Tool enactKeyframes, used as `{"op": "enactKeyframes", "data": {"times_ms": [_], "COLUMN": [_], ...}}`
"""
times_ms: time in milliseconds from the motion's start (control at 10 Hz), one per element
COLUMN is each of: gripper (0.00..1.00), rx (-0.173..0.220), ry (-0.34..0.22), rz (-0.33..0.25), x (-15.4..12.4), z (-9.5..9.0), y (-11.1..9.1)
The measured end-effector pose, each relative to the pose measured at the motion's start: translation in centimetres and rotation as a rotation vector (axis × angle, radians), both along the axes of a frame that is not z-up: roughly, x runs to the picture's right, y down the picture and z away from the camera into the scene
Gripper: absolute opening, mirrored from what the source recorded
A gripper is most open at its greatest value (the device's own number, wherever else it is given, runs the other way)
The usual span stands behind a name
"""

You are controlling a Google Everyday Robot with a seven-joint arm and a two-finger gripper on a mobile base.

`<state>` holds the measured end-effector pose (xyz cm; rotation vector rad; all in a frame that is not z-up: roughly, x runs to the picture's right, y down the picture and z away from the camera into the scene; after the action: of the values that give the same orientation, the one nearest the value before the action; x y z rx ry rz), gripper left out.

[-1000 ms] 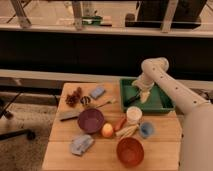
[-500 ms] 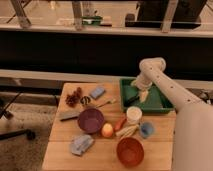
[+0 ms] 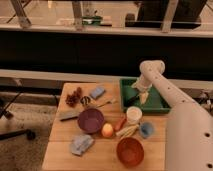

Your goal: Place brush in table surface

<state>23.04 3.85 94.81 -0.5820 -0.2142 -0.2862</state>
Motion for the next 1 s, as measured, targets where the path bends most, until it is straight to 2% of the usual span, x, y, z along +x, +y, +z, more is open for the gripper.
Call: {"op": "enactKeyframes", "data": {"times_ms": [600,800,900,1000], "gripper": [0.8,0.68,0.56,0.48], "rx": [-0.041,-0.048,-0.049,-0.05], "ry": [0.009,0.014,0.019,0.021], "rz": [0.004,-0.008,-0.015,-0.018], "x": [-0.1,-0.2,-0.3,-0.4], "z": [1.2,1.4,1.3,1.3], "y": [0.9,1.1,1.1,1.1]}}
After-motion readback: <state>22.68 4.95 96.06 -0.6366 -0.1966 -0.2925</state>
